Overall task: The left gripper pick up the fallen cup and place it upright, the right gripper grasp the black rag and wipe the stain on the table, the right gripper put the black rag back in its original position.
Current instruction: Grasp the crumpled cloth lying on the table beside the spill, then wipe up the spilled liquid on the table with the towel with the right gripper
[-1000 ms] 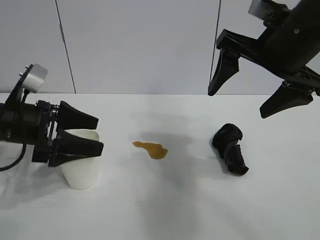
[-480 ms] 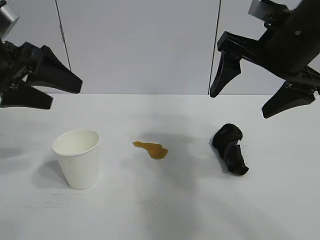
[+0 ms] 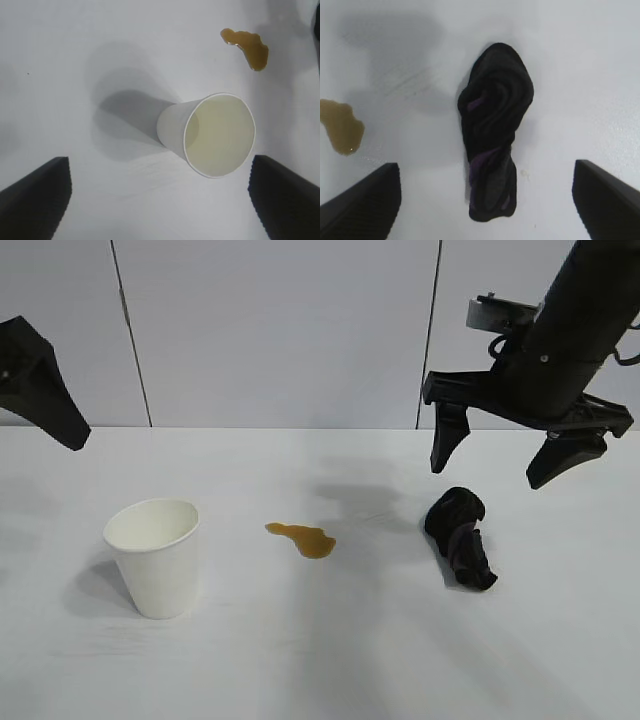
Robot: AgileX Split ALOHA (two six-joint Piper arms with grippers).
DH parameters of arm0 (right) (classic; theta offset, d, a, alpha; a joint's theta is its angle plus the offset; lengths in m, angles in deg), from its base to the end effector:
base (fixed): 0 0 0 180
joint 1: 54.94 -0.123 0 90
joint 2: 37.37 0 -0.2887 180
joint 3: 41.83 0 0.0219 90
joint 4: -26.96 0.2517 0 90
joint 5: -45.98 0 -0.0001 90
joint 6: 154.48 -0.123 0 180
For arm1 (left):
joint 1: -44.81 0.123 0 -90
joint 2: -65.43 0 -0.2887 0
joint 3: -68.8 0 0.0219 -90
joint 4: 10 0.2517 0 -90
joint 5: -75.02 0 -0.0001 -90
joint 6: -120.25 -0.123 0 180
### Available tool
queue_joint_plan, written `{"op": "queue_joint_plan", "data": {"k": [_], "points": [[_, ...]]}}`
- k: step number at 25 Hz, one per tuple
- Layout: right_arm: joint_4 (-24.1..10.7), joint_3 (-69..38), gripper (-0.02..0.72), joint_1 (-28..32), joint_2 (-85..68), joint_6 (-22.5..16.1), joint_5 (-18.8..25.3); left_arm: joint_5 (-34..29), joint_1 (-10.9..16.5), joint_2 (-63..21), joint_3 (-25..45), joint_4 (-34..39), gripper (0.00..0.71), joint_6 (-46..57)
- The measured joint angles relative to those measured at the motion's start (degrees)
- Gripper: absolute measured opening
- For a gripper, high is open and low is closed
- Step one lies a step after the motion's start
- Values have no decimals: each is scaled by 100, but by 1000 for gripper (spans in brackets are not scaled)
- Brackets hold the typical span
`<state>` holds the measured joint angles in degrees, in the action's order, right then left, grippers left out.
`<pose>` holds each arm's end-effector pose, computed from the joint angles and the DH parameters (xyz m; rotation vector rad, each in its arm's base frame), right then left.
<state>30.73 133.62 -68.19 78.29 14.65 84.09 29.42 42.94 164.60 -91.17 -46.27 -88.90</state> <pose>0.3872 0.0963 0.1613 0.0034 2.7766 0.1797 0.3150 -0.0623 0.2005 0.2040 2.7044 -0.6004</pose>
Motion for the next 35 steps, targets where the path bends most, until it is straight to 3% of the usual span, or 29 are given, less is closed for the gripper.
{"op": "queue_joint_plan", "data": {"k": [7, 15, 22, 29, 35], "points": [[-108, 70, 578, -20, 629, 0, 79, -4, 0, 0, 0, 0, 693, 11], [-460, 75, 183, -182, 844, -393, 80, -4, 0, 0, 0, 0, 693, 11], [-377, 101, 55, -188, 918, -405, 80, -7, 0, 0, 0, 0, 693, 11], [494, 635, 38, -497, 569, 42, 268, -19, 0, 0, 0, 0, 693, 28], [660, 1419, 34, -1530, 727, 69, 211, -89, 0, 0, 0, 0, 693, 28]]}}
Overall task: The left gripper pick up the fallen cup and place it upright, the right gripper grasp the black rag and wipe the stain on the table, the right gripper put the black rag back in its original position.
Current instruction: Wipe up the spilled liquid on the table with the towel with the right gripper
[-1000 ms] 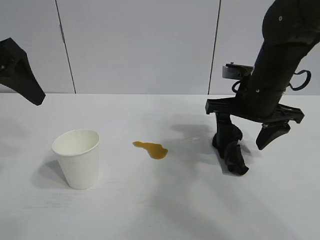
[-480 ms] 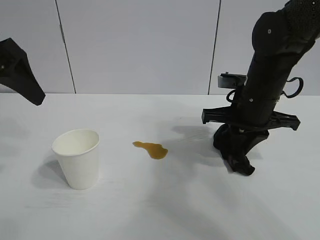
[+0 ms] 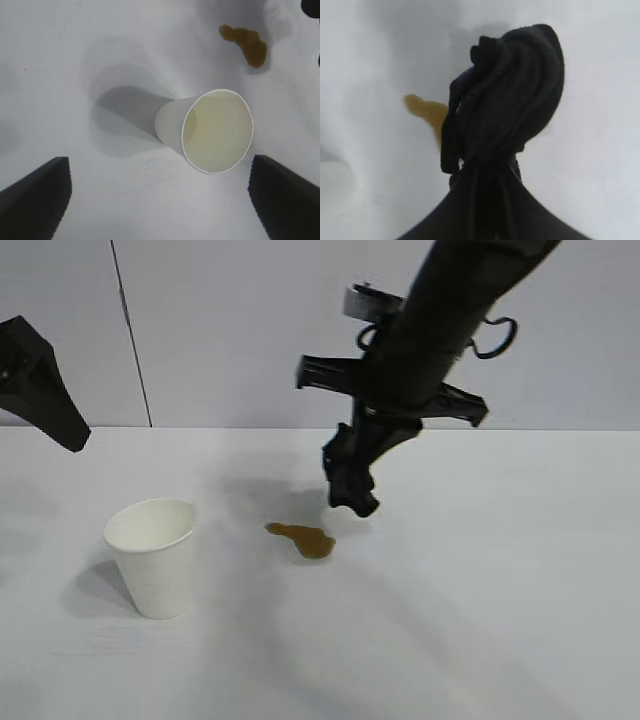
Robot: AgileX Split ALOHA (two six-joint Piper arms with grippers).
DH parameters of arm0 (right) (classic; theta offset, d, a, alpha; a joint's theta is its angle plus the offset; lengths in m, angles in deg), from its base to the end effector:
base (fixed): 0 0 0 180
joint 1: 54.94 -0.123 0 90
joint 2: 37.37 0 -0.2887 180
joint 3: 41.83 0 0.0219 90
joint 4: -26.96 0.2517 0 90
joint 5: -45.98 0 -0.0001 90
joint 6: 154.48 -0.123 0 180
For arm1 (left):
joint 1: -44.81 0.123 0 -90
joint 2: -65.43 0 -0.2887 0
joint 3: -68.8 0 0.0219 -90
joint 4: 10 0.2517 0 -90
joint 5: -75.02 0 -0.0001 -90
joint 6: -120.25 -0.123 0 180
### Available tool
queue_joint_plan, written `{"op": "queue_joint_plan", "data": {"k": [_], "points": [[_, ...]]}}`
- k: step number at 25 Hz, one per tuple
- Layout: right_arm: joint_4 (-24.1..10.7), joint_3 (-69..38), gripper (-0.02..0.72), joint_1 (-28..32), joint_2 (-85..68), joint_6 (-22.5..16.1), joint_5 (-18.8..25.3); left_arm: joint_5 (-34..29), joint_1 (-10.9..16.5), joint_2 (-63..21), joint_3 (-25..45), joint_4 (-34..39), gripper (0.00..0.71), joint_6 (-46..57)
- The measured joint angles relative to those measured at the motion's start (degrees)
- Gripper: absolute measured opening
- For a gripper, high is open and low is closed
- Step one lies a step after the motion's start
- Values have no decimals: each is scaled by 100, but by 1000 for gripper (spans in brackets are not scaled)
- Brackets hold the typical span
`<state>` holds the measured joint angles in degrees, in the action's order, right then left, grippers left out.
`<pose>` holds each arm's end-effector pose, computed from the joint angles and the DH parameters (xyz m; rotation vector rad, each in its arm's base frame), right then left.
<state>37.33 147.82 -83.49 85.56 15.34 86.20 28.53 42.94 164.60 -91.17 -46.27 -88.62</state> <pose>0.3903 0.2286 0.1770 -0.2854 2.7118 0.4050 0.3133 -0.0631 0.2002 0.2042 2.7169 -0.6128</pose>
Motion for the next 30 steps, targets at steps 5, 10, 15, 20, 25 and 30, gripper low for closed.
{"op": "queue_joint_plan", "data": {"k": [5, 10, 15, 20, 25, 30], "points": [[-42, 347, 34, -554, 752, 9, -84, -22, 0, 0, 0, 0, 693, 7], [-317, 576, 34, -587, 1380, -146, -147, -22, 0, 0, 0, 0, 693, 7], [-1281, 682, 34, -591, 1431, -988, -45, -29, 0, 0, 0, 0, 693, 7], [-2006, 718, 34, -324, 1425, -1422, 350, -35, 0, 0, 0, 78, 693, 7], [-2069, 725, 34, -5, 1415, -1422, 617, -46, 0, 0, -48, 116, 693, 7], [-2114, 742, 34, 286, 1410, -1422, 767, -46, 0, 0, -53, 121, 693, 7]]}}
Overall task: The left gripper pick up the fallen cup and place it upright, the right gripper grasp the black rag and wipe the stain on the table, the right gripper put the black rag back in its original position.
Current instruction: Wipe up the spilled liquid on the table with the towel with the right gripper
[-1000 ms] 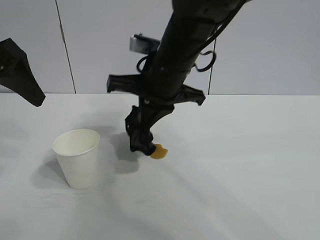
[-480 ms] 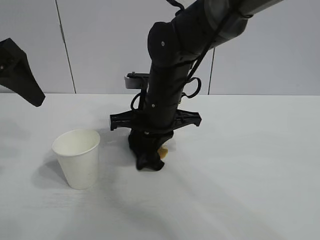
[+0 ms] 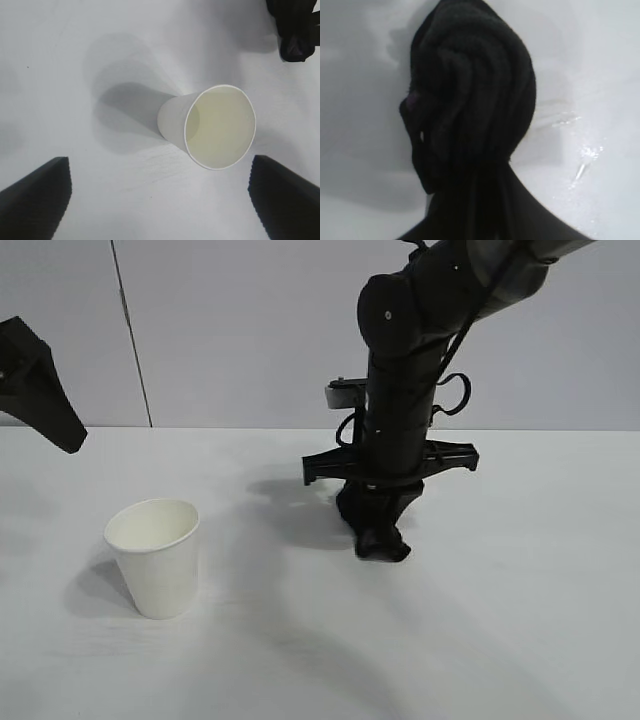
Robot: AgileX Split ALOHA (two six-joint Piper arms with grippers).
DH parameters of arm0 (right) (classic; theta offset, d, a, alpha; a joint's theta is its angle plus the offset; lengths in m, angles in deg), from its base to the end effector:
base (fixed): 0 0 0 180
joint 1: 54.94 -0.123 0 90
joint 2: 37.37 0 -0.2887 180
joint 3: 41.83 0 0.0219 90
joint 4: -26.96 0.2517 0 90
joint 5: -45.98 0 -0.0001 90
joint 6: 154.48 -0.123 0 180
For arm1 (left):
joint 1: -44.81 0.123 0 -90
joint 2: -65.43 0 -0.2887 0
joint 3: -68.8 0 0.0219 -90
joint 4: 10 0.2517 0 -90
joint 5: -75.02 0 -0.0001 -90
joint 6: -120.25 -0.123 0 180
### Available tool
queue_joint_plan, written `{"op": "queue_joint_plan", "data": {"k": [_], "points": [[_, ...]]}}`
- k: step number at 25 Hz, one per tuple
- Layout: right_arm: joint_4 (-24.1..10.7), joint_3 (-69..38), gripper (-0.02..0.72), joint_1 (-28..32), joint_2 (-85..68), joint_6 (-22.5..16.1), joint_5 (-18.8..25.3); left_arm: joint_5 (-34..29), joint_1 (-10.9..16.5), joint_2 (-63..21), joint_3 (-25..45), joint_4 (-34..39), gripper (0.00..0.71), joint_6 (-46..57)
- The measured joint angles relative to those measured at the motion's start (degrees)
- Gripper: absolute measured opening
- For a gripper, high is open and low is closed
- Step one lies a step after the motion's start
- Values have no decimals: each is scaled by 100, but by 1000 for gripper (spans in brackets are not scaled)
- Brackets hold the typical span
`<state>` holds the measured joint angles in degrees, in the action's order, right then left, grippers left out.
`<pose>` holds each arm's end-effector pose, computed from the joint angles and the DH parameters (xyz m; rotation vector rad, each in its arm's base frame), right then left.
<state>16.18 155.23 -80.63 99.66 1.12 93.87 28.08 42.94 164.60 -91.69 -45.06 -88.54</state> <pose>0.4281 0.1870 0.0941 -0.1932 2.8785 -0.0706 0.3138 -0.0619 0.2016 0.2267 2.7207 -0.5946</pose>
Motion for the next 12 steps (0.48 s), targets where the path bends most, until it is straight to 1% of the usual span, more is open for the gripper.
{"op": "queue_joint_plan", "data": {"k": [6, 7, 8, 9, 10, 11, 12], "points": [[-55, -131, 34, 299, -69, 12, 56, 0, 0, 0, 0, 0, 693, 0], [-55, -178, 39, 315, -117, 12, 56, 0, 0, 0, 0, 0, 693, 0], [-55, -240, 62, 332, -156, 12, 62, 0, 0, 0, 0, 0, 693, 0], [-57, -297, 98, 346, -212, 12, 100, 0, 0, 0, 0, 0, 693, 0], [-57, -335, 170, 359, -257, 12, 171, 0, 0, 0, 0, -6, 693, 0], [-57, -370, 301, 370, -331, 12, 288, 0, 0, 0, 0, -22, 693, 0], [-57, -403, 415, 375, -394, 18, 380, 0, 0, 0, 0, -59, 693, 0]]}}
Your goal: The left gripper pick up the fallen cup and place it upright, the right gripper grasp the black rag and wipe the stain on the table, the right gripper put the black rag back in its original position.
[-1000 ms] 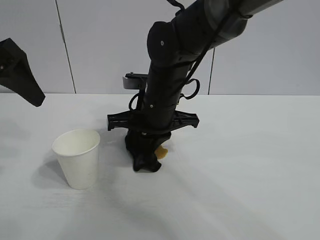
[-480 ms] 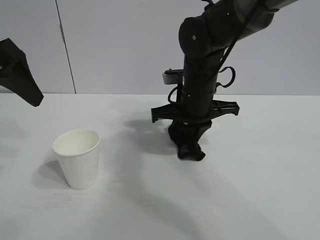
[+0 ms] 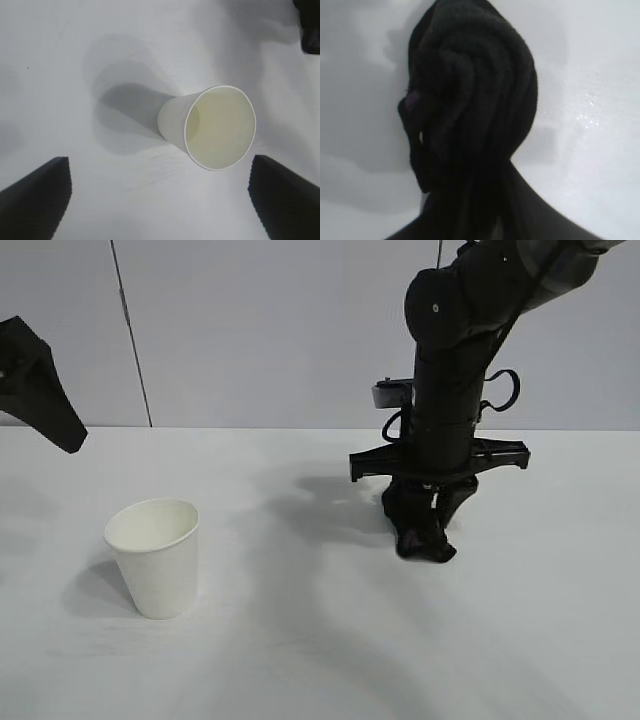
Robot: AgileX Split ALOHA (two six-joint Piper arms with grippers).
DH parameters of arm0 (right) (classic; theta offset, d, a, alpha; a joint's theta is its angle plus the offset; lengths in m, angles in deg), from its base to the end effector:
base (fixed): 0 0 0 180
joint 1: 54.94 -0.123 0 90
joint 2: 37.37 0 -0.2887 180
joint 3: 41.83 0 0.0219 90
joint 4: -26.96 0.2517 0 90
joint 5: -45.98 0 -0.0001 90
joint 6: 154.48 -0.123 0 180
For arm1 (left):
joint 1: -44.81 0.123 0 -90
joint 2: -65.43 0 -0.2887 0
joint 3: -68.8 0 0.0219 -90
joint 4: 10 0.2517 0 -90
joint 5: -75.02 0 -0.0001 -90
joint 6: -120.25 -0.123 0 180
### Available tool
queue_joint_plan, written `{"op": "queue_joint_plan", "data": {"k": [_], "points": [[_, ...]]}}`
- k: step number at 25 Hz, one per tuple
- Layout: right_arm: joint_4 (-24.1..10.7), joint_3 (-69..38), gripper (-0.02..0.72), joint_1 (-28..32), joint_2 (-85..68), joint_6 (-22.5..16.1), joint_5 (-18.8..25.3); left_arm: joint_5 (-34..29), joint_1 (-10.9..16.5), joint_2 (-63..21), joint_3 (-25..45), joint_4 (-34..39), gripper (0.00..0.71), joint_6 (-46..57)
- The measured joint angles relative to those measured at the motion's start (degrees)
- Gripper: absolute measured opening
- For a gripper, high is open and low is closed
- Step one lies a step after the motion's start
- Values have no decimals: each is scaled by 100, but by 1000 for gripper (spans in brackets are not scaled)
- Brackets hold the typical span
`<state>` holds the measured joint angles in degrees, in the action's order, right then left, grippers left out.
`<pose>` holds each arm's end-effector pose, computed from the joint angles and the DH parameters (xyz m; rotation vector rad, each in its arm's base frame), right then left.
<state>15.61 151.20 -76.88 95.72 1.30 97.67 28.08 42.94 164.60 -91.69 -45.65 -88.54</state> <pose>0.4194 0.1485 0.1066 -0.1060 2.9402 -0.1397 0.3140 -0.0627 0.2020 0.2176 2.7175 -0.6054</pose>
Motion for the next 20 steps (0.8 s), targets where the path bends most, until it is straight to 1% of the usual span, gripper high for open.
{"op": "queue_joint_plan", "data": {"k": [1, 2, 3, 4, 6, 9, 12, 18, 20], "points": [[6, -18, 513, 2, -93, 13, 147, 0, 0, 0, 0, -42, 693, 0], [25, -31, 587, 2, -221, 34, 207, 0, 0, 0, 0, -114, 693, 0], [51, -31, 630, 2, -355, 42, 267, -5, 0, 0, 0, -196, 693, 0], [102, -31, 652, 2, -539, 47, 313, -5, 0, 0, 0, -263, 693, 0], [209, -31, 661, 2, -922, 77, 347, -17, 0, 0, 0, -362, 693, 0], [468, -66, 662, 2, -1526, 195, 411, -24, 0, 0, 0, -462, 693, 0], [684, -392, 662, 2, -2015, 285, 357, -76, 0, 0, 0, -607, 693, 0], [1230, -1700, 662, 2, -2853, 285, -213, -107, 0, 0, 0, -794, 693, 0], [1343, -2001, 662, 2, -3048, 285, -337, -118, 0, 0, 0, -802, 693, 0]]}}
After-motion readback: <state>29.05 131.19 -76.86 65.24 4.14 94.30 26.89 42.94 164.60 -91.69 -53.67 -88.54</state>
